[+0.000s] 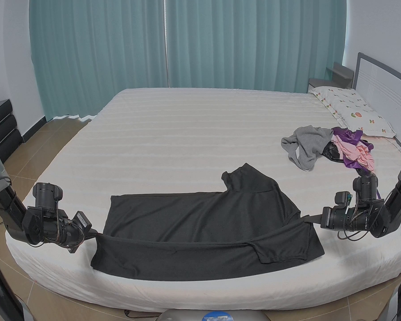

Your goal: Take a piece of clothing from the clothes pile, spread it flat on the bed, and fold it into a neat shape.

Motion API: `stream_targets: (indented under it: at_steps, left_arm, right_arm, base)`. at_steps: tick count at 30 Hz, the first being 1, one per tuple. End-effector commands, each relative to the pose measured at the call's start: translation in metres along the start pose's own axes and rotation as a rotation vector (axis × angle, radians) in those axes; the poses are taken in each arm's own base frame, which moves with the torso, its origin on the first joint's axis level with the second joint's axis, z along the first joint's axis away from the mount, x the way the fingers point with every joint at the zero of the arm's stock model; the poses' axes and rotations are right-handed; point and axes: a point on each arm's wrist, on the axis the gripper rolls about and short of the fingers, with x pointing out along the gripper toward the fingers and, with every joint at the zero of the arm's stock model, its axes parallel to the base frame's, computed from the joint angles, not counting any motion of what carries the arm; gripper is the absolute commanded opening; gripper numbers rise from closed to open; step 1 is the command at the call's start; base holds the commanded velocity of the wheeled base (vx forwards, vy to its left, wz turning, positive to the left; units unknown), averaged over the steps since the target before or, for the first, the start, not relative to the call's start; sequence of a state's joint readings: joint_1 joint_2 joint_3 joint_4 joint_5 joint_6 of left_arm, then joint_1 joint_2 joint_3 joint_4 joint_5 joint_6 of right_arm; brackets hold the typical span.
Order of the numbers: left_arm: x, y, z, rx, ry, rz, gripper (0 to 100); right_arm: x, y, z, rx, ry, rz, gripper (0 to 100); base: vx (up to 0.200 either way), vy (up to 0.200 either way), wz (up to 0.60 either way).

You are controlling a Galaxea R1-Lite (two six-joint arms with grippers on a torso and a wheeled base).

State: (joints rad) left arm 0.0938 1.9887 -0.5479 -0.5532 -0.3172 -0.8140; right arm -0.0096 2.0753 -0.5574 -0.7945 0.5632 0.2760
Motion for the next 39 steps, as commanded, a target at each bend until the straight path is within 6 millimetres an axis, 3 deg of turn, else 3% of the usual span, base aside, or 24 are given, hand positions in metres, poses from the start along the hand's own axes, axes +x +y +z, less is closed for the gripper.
stream_targets:
  at_steps: [1,13,14,15,16,22,29,39]
  left_arm:
    - [0.011,0.005,0.001,-0.011,0.019,0.021,0]
    - [0.021,0.003,0.005,-0.014,0.021,0.022,0]
    - [0.021,0.003,0.005,-0.015,0.021,0.022,100]
    - [0.021,0.002,0.005,-0.018,0.021,0.02,100]
    - [0.021,0.002,0.005,-0.021,0.021,0.02,100]
    - [0.02,0.002,0.007,-0.044,0.014,0.016,100]
    - [0.017,0.004,0.011,-0.068,0.0,0.013,100]
    - [0.009,0.006,0.021,-0.126,-0.037,-0.002,100]
  right_arm:
    - [0.012,-0.008,-0.003,0.013,0.023,-0.005,0]
    - [0.029,-0.017,-0.003,0.021,0.04,-0.007,0]
    - [0.029,-0.017,-0.003,0.021,0.041,-0.007,0]
    - [0.032,-0.019,-0.004,0.023,0.046,-0.009,0]
    - [0.033,-0.02,-0.004,0.024,0.048,-0.009,100]
    - [0.034,-0.021,-0.005,0.03,0.048,-0.009,100]
    - [0.016,-0.013,0.001,0.103,0.01,-0.006,100]
    - [0.004,-0.004,-0.001,0.323,-0.019,0.007,100]
  base:
    - [0.0,0.0,0.0]
    - [0.0,0.0,0.0]
    - [0.0,0.0,0.0]
    - [0.0,0.0,0.0]
    - [0.0,0.0,0.0]
    - [0.0,0.0,0.0]
    - [0.0,0.0,0.0]
    - [0.0,0.0,0.0]
